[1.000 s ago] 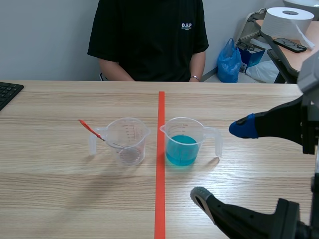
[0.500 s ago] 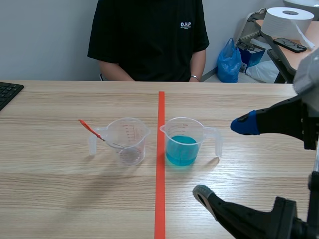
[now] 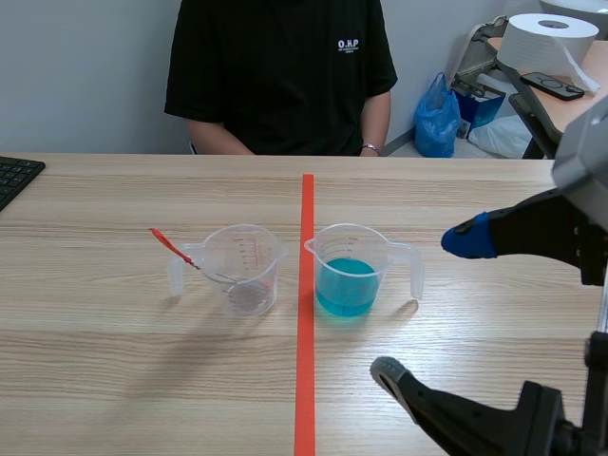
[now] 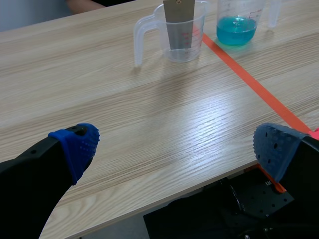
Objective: Do the redox reaction experiment.
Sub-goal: 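Return to the home posture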
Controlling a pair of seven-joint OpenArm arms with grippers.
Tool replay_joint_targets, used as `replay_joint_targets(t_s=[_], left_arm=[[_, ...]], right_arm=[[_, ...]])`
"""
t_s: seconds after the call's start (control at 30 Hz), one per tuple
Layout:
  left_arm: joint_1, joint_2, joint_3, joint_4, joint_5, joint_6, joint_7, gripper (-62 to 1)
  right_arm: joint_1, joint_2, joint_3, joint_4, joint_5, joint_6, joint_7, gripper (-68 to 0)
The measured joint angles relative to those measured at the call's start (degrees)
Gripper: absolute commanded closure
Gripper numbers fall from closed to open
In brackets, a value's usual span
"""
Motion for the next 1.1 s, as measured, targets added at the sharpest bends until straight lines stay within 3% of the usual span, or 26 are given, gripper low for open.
replay_joint_targets(t_s=[0.23, 1.1], left_arm=[[-0.17, -0.04, 0.00, -0.13, 0.00, 0.04, 0.00, -62.3], [-0.15, -0.04, 0.00, -0.13, 0.02, 0.09, -2.49, -62.3]], right_arm=[[0.00, 0.00, 0.00, -0.02, -0.02, -0.02, -2.45, -67.9], [0.00, 0.00, 0.00, -0.02, 0.00, -0.04, -1.70, -67.9]])
